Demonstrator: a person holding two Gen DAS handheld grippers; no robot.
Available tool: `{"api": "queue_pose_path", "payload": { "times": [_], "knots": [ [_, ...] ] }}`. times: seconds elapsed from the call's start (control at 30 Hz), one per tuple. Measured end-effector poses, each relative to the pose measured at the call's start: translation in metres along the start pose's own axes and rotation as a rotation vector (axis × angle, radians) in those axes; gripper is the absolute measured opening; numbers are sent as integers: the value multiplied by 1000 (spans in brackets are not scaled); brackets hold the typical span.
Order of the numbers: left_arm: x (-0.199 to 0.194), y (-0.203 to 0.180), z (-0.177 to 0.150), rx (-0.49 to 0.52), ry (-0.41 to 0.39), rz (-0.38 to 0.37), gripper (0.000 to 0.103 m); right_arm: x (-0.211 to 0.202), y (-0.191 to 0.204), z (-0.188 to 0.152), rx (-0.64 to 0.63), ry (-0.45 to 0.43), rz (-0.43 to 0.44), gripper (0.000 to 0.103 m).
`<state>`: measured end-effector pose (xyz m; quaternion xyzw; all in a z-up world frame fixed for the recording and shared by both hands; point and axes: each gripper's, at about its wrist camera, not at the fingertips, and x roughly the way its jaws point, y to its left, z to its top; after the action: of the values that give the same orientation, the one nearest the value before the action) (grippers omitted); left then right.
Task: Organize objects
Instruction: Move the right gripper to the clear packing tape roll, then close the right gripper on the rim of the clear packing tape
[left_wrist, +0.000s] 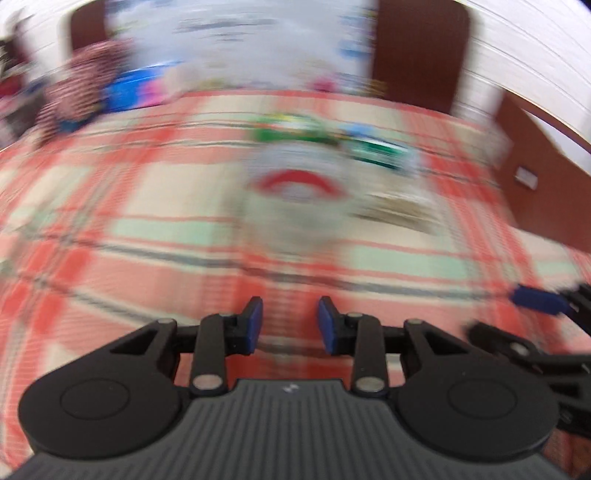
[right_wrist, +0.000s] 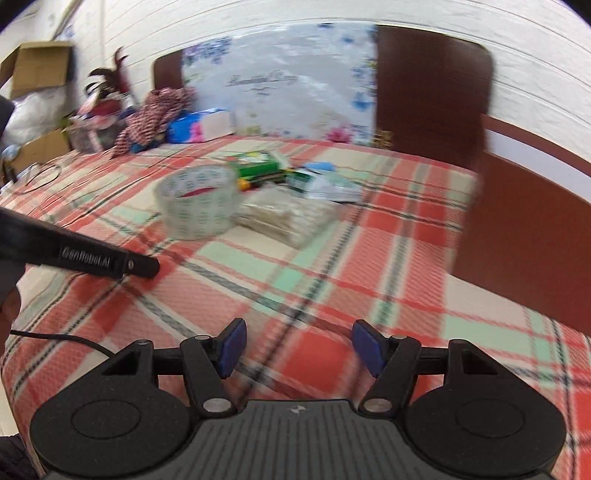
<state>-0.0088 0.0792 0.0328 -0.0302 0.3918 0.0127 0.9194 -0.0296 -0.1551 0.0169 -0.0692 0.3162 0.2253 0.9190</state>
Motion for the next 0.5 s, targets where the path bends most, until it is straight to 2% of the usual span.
{"api": "queue_pose_path", "payload": {
  "times": [0.07, 0.1, 0.13, 0.17, 0.27, 0.4, 0.5],
  "knots": [
    [1, 30, 4, -72, -7, 40, 33, 8, 16, 11, -41, -6, 33, 63],
    [1, 43, 5, -104, -10, 14, 25, 11, 24, 17, -68, -20, 44, 63],
    [1, 54, 4, -135, -12, -17, 22, 14, 33, 25, -100, -39, 53, 63],
    [1, 61, 3, -161, -14, -41, 19, 17, 43, 33, -133, -60, 55, 68],
    [0, 67, -1, -190, -30, -75, 18, 33, 66, 59, -197, -112, 55, 83],
    [-2, 70, -1, -206, -25, -90, 18, 67, 81, 87, -224, -112, 64, 88],
    [-4, 76, -3, -223, -16, -83, 19, 88, 87, 93, -251, -95, 63, 89]
  ]
}}
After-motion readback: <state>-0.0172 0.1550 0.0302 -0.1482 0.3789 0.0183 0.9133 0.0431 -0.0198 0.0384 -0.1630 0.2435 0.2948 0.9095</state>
